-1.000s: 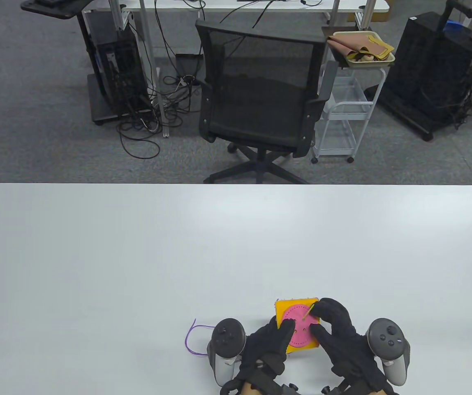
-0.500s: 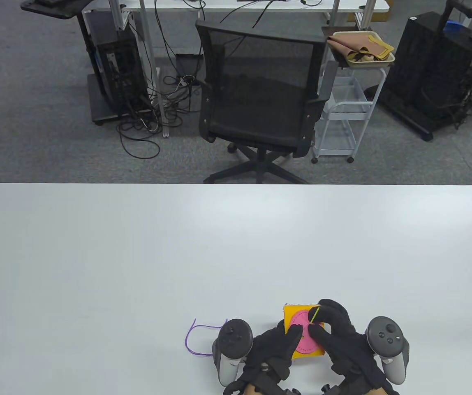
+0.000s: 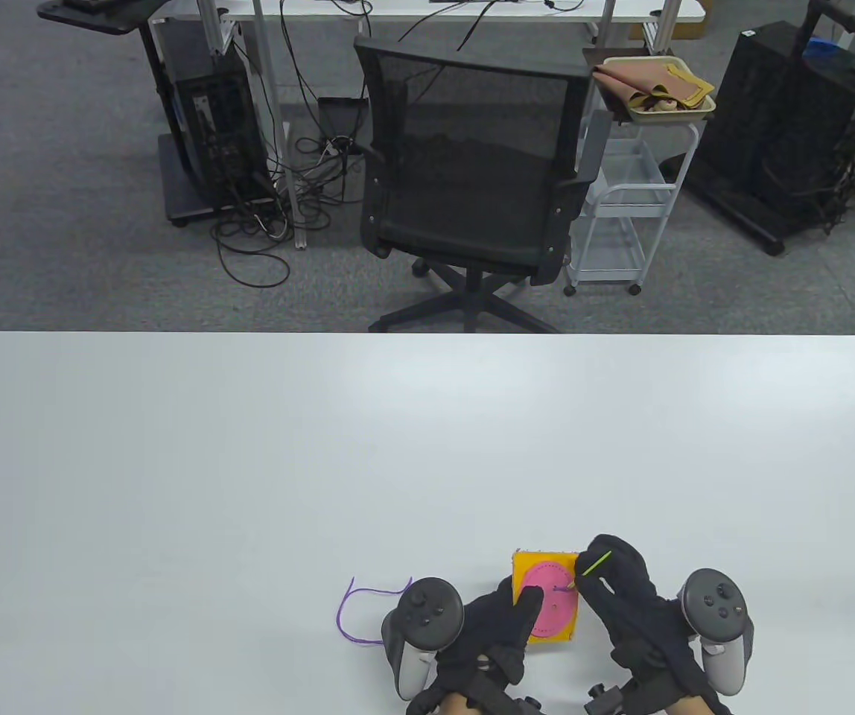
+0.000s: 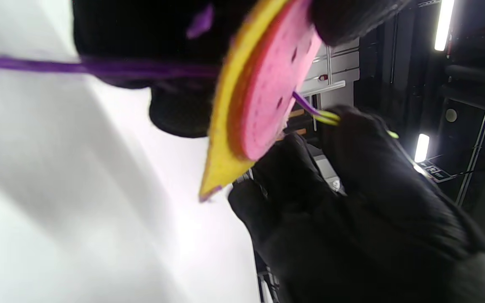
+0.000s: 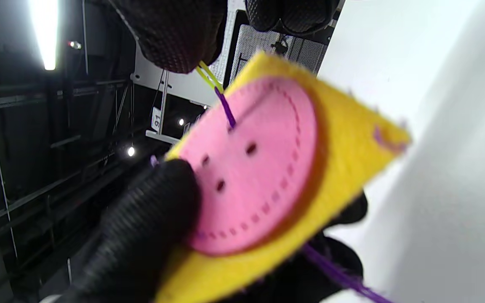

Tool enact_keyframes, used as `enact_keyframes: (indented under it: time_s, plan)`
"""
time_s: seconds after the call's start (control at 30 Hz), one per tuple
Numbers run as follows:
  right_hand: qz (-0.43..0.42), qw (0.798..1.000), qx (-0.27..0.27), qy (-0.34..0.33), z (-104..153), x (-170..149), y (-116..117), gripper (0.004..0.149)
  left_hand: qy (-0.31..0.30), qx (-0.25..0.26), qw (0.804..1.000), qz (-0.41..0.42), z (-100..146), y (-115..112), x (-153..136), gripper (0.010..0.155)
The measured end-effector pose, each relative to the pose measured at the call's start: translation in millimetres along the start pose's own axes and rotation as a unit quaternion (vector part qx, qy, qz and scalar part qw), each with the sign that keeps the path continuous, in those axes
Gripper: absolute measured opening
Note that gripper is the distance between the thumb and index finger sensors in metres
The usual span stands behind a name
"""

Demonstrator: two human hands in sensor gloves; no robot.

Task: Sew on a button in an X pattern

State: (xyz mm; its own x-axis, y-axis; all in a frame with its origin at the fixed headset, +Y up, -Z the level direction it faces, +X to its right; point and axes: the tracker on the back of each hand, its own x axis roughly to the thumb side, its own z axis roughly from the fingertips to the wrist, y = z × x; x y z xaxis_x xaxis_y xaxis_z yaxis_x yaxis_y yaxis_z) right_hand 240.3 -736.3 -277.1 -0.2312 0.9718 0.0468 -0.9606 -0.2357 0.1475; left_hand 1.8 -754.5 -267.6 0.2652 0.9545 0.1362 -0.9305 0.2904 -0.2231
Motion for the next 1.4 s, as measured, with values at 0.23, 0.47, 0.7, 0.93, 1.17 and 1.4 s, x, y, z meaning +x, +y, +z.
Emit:
enact_keyframes:
  time_s: [0.23,0.47,0.7,0.93,1.17,1.4]
  plan:
    - [-0.055,0.998,-0.034,0.026,-3,-3,-23,0.036,0.004,0.027,1.0,-0.012,-1,10,-3,0.052]
    - [-0.096,0.993,-0.054,0.035,-5,-6,-39,0.036,-0.001,0.034,0.999,-0.032,-1,12,-2,0.052]
    - [-0.141,0.986,-0.077,0.042,-5,-8,-58,0.036,0.004,0.049,0.999,-0.016,0,20,-5,0.052]
    - [-0.174,0.978,-0.1,0.051,-4,-14,-78,0.036,0.007,0.068,0.998,-0.018,2,31,-7,0.052]
    - [-0.193,0.973,-0.109,0.061,-3,-18,-88,0.036,0.015,0.08,0.997,-0.01,3,42,-11,0.052]
    - [-0.21,0.969,-0.109,0.074,-4,-24,-93,0.036,0.021,0.095,0.995,0.0,7,58,-15,0.052]
